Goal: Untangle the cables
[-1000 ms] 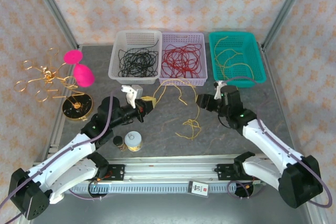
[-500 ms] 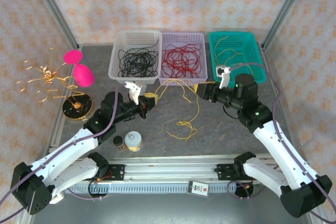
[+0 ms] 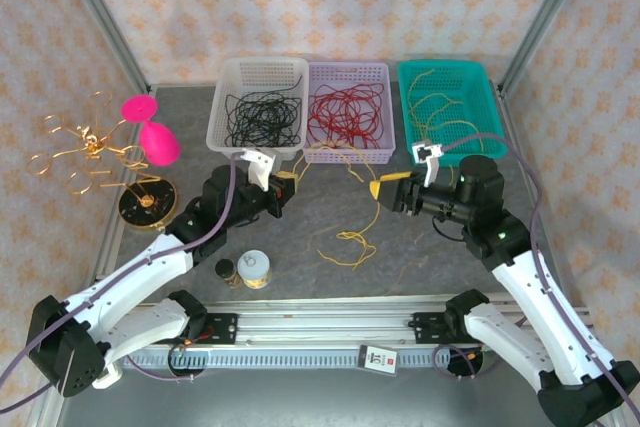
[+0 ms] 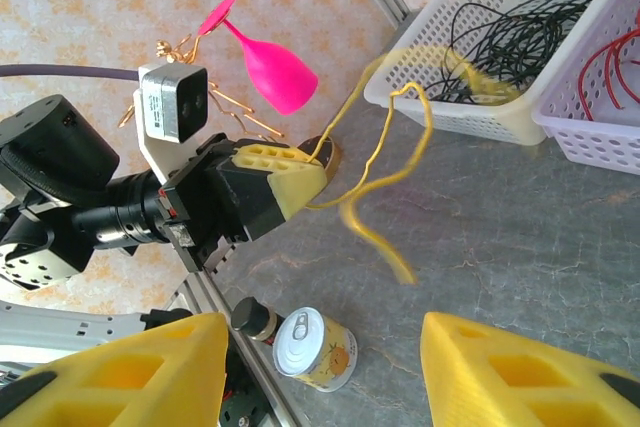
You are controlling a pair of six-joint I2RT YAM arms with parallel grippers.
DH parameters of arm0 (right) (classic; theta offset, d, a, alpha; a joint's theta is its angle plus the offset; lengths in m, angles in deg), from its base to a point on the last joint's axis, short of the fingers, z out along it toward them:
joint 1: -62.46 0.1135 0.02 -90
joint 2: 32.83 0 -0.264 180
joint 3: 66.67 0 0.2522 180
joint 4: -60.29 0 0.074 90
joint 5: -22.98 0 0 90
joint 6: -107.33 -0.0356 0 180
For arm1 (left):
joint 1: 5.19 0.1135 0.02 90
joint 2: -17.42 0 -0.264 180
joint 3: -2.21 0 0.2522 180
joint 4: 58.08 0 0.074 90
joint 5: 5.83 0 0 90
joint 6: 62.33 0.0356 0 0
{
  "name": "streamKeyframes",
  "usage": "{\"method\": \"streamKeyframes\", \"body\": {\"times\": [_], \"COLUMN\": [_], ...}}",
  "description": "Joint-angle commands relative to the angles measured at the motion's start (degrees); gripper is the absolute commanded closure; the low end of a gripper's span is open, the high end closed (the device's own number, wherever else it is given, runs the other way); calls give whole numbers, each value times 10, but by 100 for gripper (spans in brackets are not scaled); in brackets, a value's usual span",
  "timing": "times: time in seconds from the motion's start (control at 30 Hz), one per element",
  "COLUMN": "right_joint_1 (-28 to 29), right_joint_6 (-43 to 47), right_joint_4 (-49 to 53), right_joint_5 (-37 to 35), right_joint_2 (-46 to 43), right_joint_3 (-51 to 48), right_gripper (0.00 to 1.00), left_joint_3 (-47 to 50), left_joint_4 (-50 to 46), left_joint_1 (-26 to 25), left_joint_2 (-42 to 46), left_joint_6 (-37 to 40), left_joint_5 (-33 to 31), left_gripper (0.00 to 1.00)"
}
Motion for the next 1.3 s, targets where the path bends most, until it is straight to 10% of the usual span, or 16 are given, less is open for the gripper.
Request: {"method": "streamKeyframes", "body": {"times": [0.0, 0.53, 0.8, 1.27], "right_joint_1": [0, 16, 17, -69], "right_joint_6": [-4, -33, -34, -6], "right_joint_4": [-27, -181, -185, -74], "right_joint_5": [4, 73, 72, -90], "right_joint_2": [3, 121, 124, 57], "right_joint_3": [-16, -16, -27, -92], "right_gripper": [47, 57, 91, 100], "left_joint_3": [-23, -25, -32, -41], "left_joint_4": [-15, -25, -21, 50], "left_joint_1": [4, 4, 4, 127], "left_joint_2": [1, 11, 3, 23], "left_joint_6": [-8, -8, -5, -55], "left_joint_5": [-10, -5, -3, -82], "left_gripper": [100, 100, 100, 100]}}
